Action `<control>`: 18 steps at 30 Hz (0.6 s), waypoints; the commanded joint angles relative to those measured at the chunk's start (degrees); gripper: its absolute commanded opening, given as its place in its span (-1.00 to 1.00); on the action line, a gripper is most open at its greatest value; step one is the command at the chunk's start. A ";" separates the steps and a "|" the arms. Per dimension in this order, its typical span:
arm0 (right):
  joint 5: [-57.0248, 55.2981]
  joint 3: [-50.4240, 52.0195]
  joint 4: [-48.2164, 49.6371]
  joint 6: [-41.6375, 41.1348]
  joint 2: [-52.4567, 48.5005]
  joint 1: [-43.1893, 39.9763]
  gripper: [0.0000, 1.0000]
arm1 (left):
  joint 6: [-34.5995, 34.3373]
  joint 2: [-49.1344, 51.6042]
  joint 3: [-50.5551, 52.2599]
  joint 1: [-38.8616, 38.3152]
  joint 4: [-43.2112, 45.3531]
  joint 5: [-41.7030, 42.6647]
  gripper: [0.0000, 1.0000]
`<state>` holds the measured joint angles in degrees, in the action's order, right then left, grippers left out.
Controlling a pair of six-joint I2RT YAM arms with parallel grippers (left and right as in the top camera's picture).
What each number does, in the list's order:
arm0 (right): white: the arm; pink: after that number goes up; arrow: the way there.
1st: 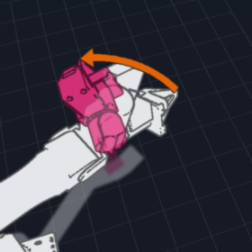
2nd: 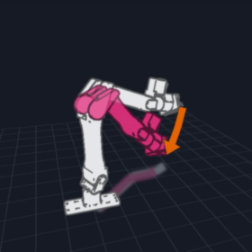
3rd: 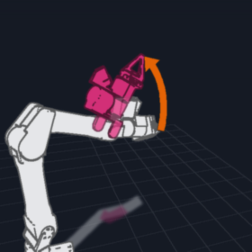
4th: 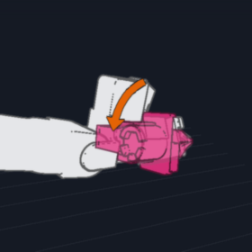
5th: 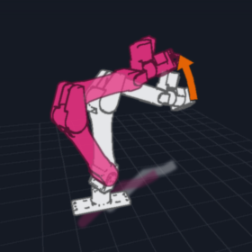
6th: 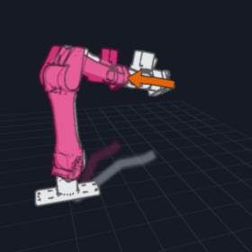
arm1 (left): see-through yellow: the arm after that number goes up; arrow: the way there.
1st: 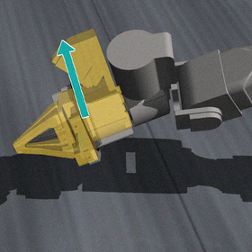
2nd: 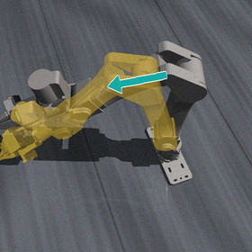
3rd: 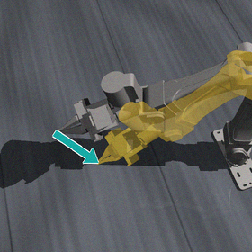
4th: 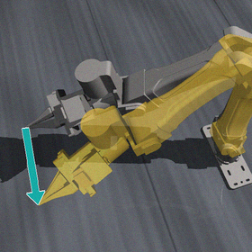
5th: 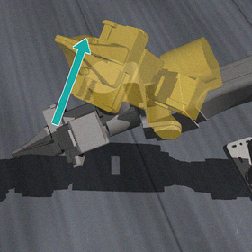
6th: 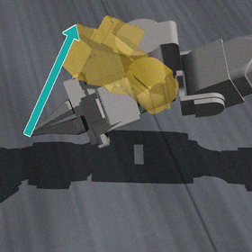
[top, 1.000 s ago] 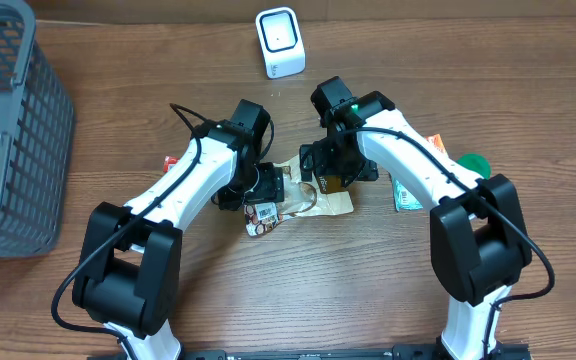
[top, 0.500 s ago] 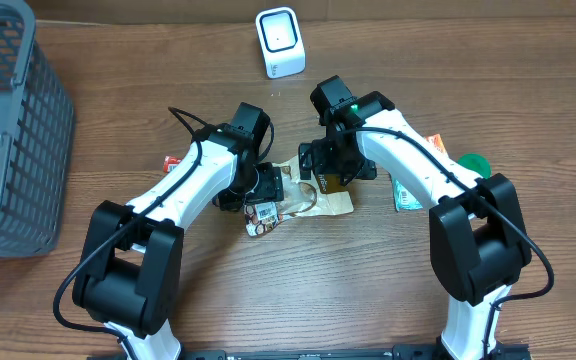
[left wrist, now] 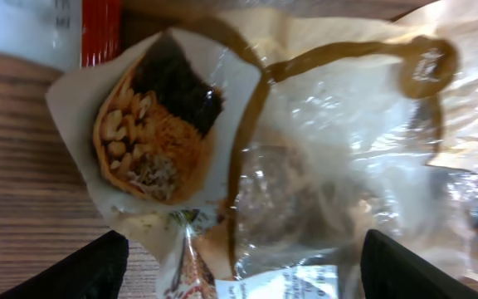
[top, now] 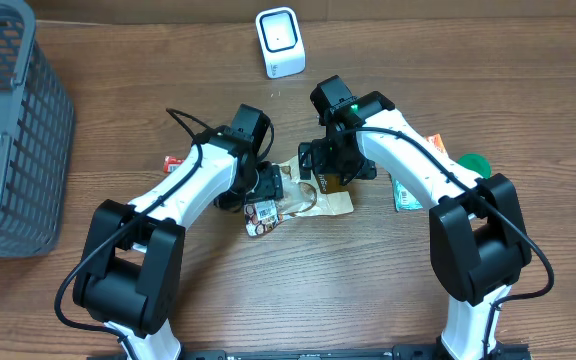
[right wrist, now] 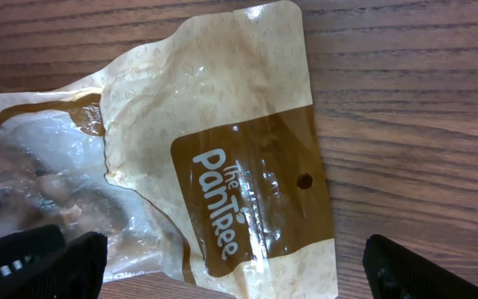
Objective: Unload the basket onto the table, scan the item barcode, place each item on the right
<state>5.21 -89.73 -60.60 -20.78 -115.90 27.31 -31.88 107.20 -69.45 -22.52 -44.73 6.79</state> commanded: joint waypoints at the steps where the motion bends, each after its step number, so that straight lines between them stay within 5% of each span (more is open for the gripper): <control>1: 0.48 0.90 0.81 -0.24 -0.31 -0.33 1.00 | -1.57 1.14 1.55 0.00 0.57 -0.83 0.57; 4: 0.55 3.58 3.41 -0.22 -0.31 -0.33 1.00 | -1.57 1.14 1.84 0.00 0.70 -0.83 0.40; 18: 13.07 16.26 15.13 -0.20 -0.31 -0.33 0.82 | -1.55 1.16 1.86 0.00 1.11 -1.07 0.29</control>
<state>12.10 -76.62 -46.22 -20.84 -114.74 27.07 -32.93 107.20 -68.53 -22.52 -43.72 6.74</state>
